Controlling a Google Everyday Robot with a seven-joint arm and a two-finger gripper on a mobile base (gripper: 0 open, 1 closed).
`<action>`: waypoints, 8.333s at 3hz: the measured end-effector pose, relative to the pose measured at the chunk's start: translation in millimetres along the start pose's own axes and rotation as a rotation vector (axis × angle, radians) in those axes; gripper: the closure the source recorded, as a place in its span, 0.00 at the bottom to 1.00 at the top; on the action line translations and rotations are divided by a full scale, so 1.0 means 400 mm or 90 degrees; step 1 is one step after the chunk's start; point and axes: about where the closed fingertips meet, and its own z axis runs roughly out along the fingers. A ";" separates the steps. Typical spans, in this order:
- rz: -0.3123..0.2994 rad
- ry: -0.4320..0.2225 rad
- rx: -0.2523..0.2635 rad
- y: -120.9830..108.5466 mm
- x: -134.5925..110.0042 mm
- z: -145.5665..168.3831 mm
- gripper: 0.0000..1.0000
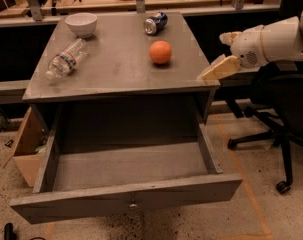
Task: Place orange into top drawer
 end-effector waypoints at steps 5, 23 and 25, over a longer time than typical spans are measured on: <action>-0.007 -0.127 -0.025 -0.101 -0.122 0.300 0.00; -0.120 0.132 -0.300 0.643 0.339 0.541 0.12; -0.123 0.145 -0.236 0.591 0.305 0.494 0.25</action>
Offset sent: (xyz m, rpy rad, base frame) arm 0.0512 0.0194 -0.0185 0.1130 -0.0353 -0.0438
